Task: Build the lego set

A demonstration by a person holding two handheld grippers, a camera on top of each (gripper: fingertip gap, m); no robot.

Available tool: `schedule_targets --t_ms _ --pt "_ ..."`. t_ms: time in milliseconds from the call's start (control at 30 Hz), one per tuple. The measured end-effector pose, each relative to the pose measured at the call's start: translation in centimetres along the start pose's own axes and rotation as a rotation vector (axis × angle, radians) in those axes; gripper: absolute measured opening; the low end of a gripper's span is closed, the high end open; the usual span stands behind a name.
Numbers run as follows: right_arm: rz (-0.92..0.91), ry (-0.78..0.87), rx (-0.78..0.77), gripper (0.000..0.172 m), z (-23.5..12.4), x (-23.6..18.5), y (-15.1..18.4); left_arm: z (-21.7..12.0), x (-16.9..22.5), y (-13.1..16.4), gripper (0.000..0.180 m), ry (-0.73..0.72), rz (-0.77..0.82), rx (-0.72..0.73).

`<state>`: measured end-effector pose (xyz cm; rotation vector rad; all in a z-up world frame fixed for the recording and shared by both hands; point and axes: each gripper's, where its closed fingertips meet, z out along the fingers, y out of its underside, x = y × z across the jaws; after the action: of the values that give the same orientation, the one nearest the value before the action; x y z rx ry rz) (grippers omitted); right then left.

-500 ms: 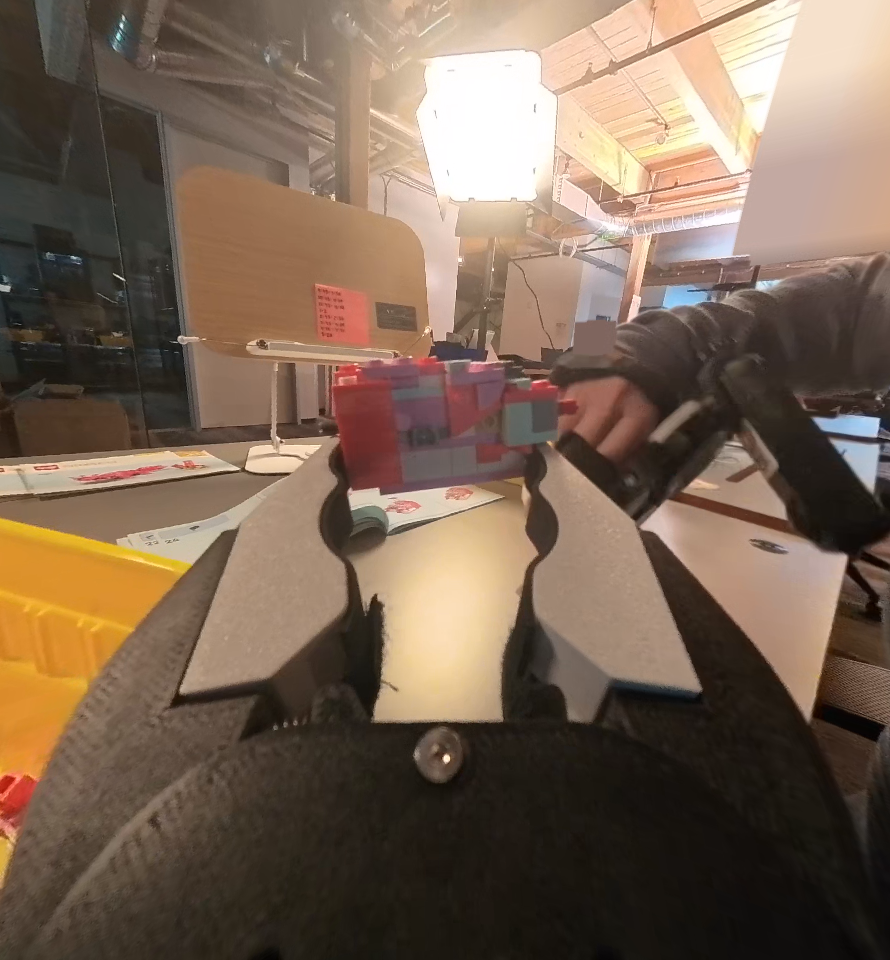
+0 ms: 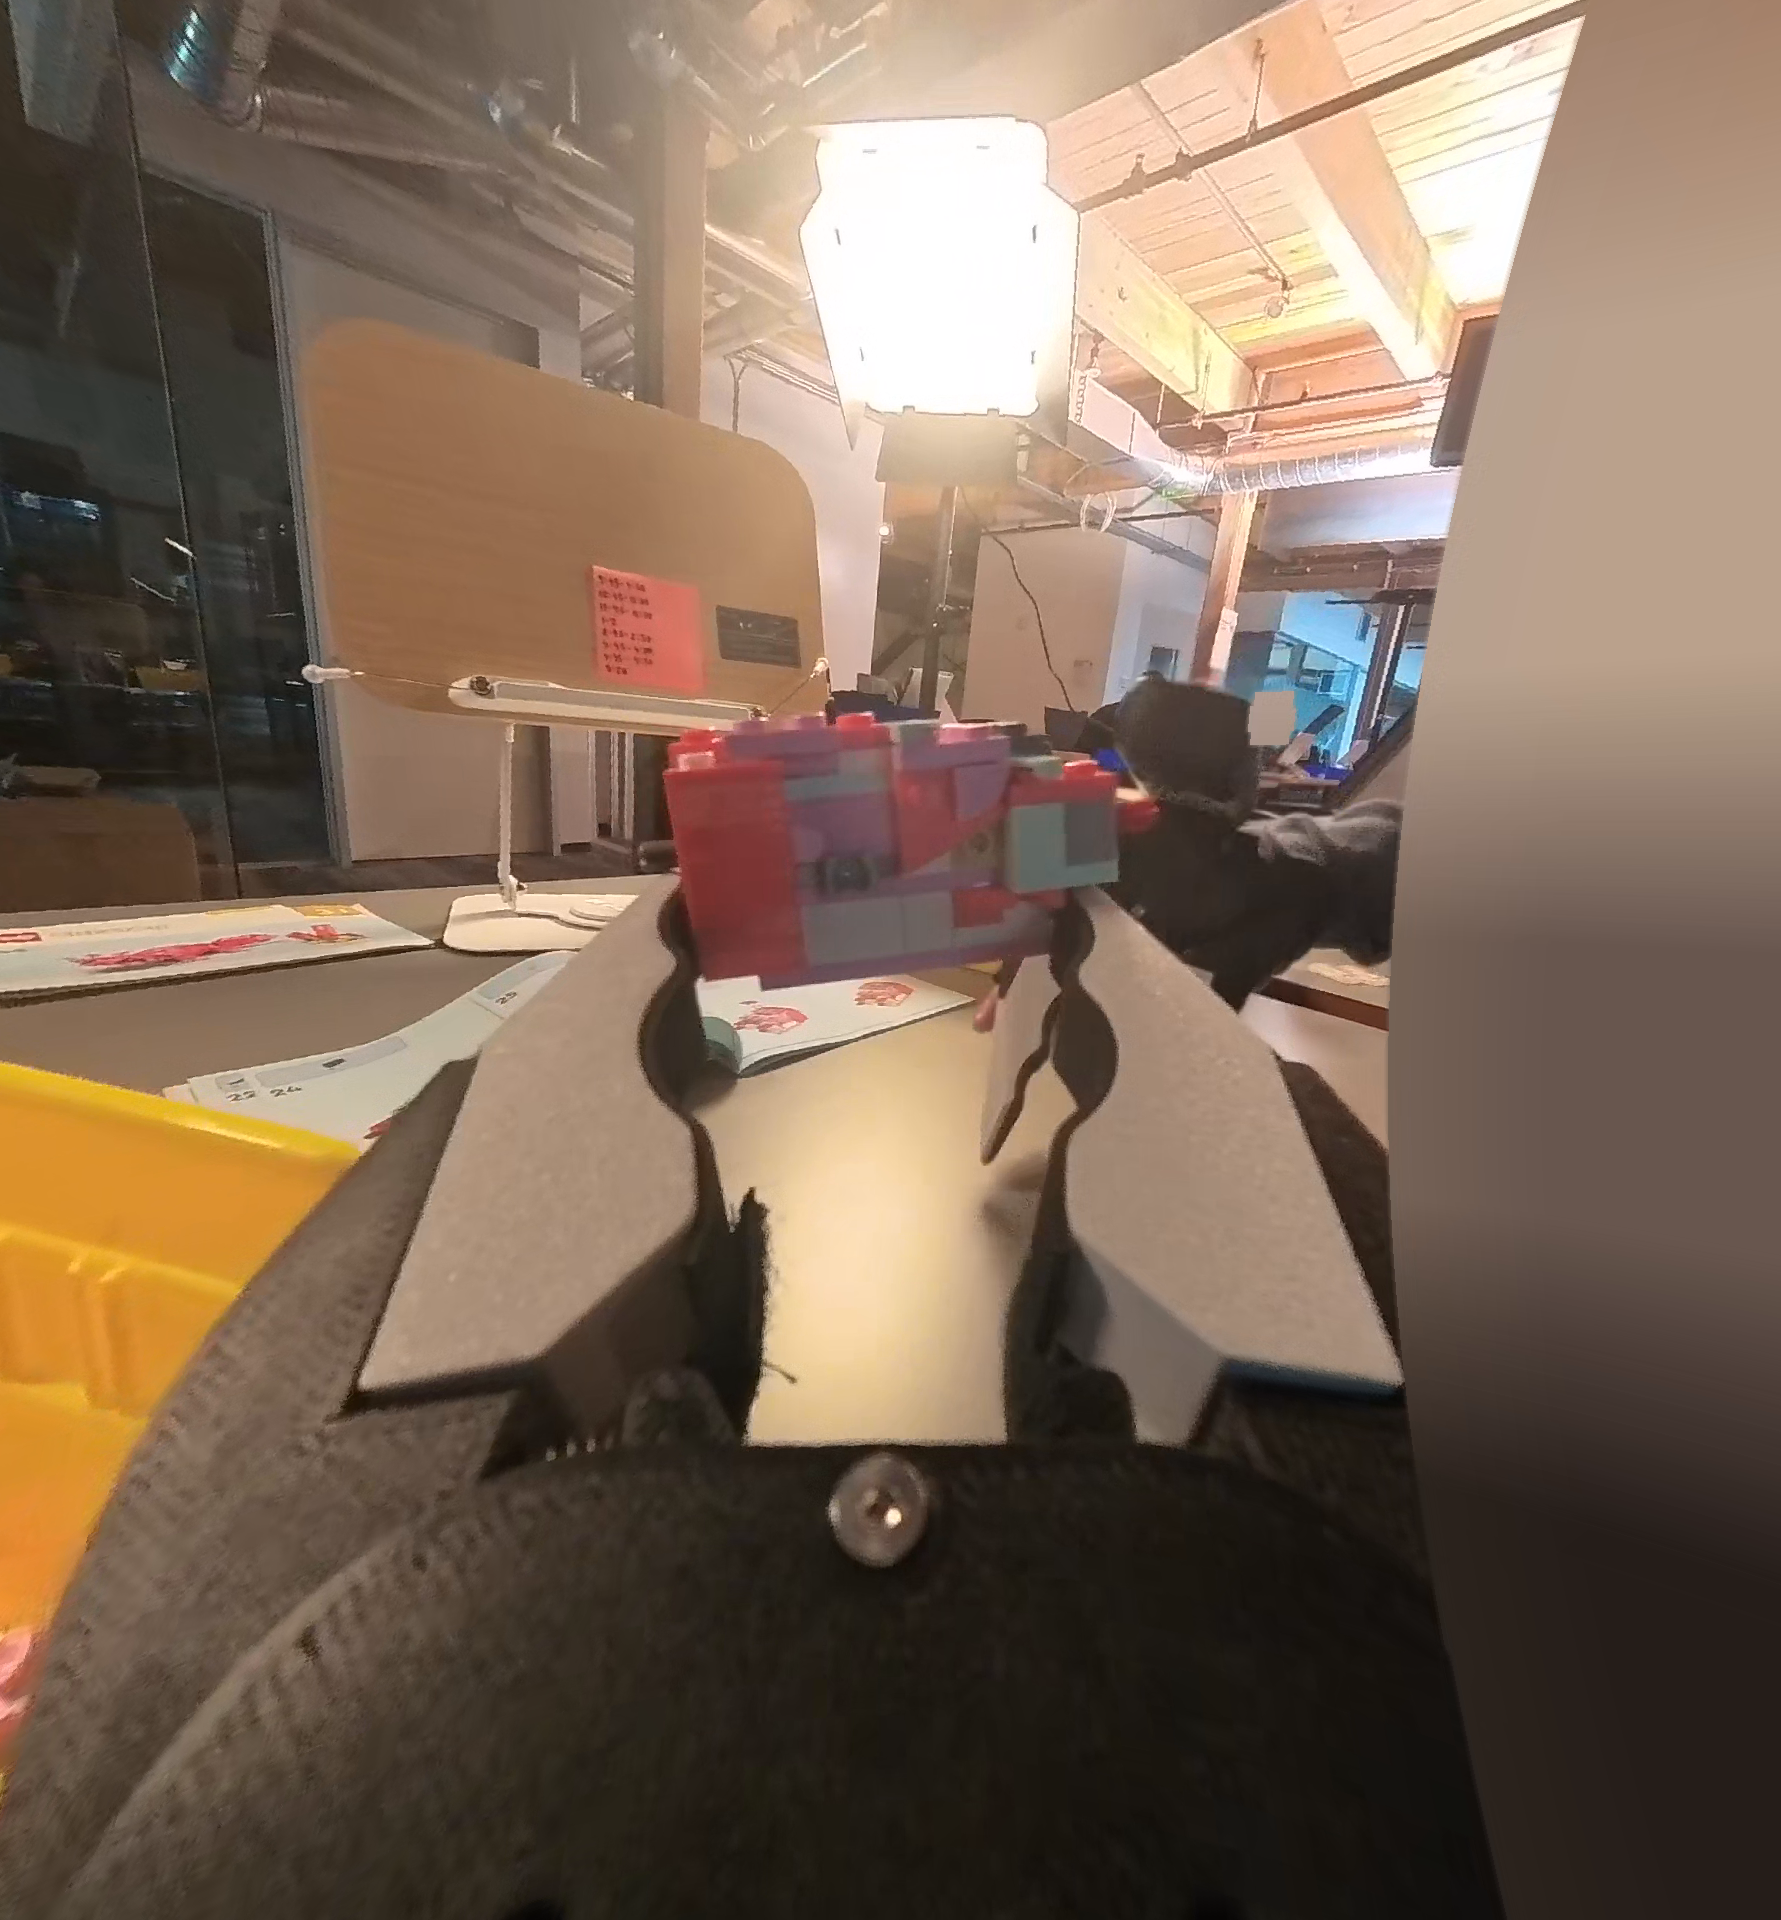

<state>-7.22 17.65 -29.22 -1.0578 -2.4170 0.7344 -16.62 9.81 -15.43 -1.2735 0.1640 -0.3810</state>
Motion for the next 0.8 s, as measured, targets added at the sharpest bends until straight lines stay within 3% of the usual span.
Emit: schedule_targets --t_ms 233,533,800 --pt "0.001 -0.02 -0.006 0.025 -1.3 -0.8 1.2 0.0 0.3 0.1 0.066 0.011 0.003 -0.004" --pt "0.191 -0.096 -0.013 0.02 -3.2 -3.3 4.0 0.3 0.6 0.3 0.067 0.031 -0.009 -0.005" --pt "0.218 -0.108 0.019 0.018 -2.6 -4.1 3.2 0.6 0.9 0.5 0.067 0.043 -0.013 -0.015"
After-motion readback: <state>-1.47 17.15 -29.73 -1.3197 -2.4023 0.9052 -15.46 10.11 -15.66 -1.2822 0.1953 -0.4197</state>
